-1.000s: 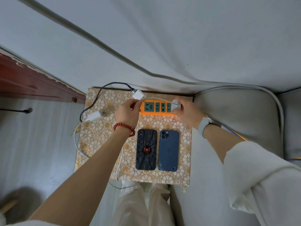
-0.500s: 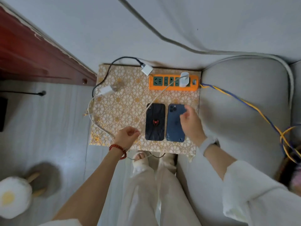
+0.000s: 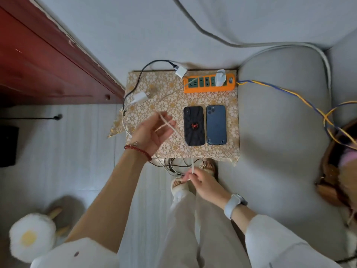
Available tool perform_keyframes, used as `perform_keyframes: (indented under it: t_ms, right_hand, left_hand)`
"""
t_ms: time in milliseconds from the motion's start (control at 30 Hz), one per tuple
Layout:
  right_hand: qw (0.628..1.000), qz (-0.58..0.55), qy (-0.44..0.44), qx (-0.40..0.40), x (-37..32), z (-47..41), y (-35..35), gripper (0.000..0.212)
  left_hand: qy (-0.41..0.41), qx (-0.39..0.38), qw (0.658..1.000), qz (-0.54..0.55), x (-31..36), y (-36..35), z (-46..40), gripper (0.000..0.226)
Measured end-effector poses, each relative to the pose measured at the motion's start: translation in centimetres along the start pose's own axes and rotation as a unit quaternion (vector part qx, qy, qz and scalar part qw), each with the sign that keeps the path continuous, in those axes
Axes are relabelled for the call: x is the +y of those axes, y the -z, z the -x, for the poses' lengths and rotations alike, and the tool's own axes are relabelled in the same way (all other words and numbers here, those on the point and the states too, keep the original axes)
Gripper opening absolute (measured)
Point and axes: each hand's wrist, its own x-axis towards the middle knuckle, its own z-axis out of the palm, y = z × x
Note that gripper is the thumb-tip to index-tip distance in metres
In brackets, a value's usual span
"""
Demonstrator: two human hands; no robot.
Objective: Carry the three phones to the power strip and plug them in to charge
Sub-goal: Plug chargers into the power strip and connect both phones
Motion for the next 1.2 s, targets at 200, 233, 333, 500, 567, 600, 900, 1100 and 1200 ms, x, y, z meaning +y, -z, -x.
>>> perform_keyframes:
  t_ms: [200, 233, 333, 500, 567, 600, 900, 1100, 1200]
  right_hand:
    - [0.927, -0.346, 0.003, 0.147, -3.9, 2.0, 4.1, 0.016]
    - [0.908, -0.385, 0.015, 0.165, -4.7, 1.8, 5.0, 0.015]
    - [0.890, -0.409, 0.033, 0.197, -6.2, 1.2, 6.5, 0.014]
    - [0.932, -0.194, -0.118, 0.284, -2.9, 1.3, 4.2, 0.038]
    - [0.929, -0.202, -0.234, 0.205, -1.5, 1.8, 2.3, 0.050]
    - [0.920, -0.235, -0.285, 0.131, -1.2, 2.2, 1.4, 0.054]
    - [0.606, -0.751, -0.196, 0.176, -1.9, 0.3, 2.4, 0.025]
    - [0.719, -0.597, -0.187, 0.302, -0.2, -0.7, 6.2, 0.028]
    - [0.803, -0.463, -0.190, 0.323, 1.1, -0.4, 6.3, 0.021]
  left_hand:
    - [0.044, -0.056, 0.927, -0.367, -4.0, 1.1, 3.5, 0.040]
    - [0.055, -0.097, 0.904, -0.413, -5.3, 1.0, 4.5, 0.041]
    - [0.036, -0.143, 0.879, -0.454, -7.9, -0.2, 6.5, 0.026]
    - [0.008, -0.019, 0.975, -0.221, -7.2, -0.7, 6.4, 0.022]
    - [0.001, -0.012, 0.996, -0.088, -6.6, -0.5, 6.1, 0.022]
    - [0.001, -0.009, 0.999, -0.040, -6.5, -0.4, 5.9, 0.023]
    - [0.134, 0.109, 0.975, -0.137, -8.0, 2.3, 6.3, 0.022]
    - [0.175, 0.197, 0.898, -0.353, -9.5, 5.8, 5.8, 0.021]
    - [0.229, 0.175, 0.843, -0.454, -10.7, 6.0, 5.2, 0.025]
